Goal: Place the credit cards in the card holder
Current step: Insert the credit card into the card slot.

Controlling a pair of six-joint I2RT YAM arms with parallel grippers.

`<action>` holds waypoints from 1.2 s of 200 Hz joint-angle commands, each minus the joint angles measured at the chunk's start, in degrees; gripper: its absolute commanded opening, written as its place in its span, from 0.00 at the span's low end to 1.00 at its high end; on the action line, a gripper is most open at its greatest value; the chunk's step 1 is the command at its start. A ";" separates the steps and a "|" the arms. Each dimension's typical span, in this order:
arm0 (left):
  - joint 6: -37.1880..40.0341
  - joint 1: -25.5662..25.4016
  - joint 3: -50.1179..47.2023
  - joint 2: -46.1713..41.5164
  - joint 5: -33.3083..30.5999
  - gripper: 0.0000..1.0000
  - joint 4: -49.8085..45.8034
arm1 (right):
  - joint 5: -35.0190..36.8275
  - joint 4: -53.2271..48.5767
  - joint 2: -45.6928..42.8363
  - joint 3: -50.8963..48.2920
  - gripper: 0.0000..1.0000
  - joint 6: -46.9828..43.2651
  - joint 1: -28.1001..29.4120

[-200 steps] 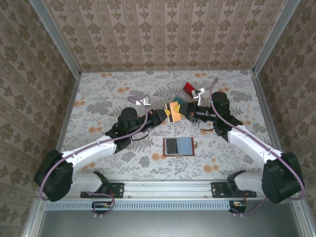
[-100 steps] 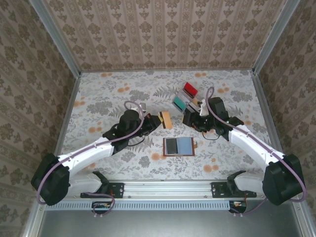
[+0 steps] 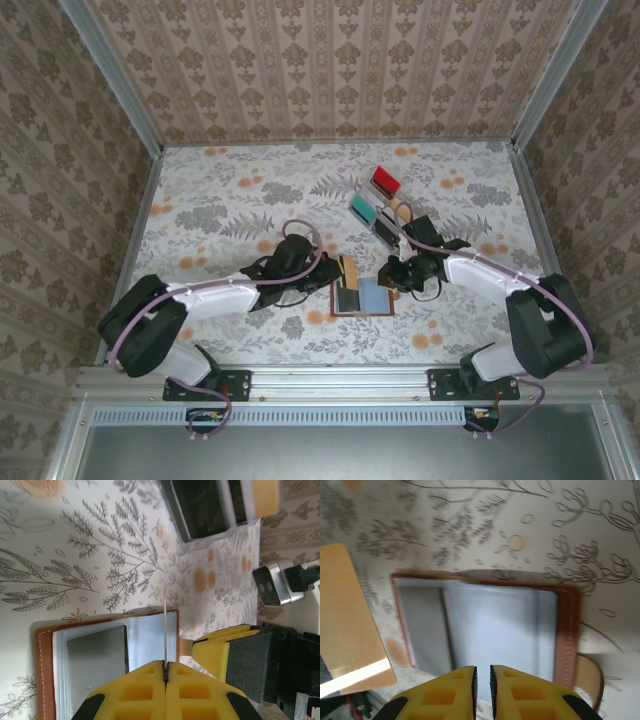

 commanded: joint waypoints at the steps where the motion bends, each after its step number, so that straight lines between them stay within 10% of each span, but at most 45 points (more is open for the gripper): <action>1: 0.75 -1.23 -0.57 3.25 3.04 0.00 9.00 | 3.47 -2.05 2.19 -1.16 0.17 -2.24 0.26; 240: -1.95 -6.58 -6.36 4.02 -4.85 0.00 10.96 | 8.32 1.17 7.32 -5.17 0.16 -0.88 0.34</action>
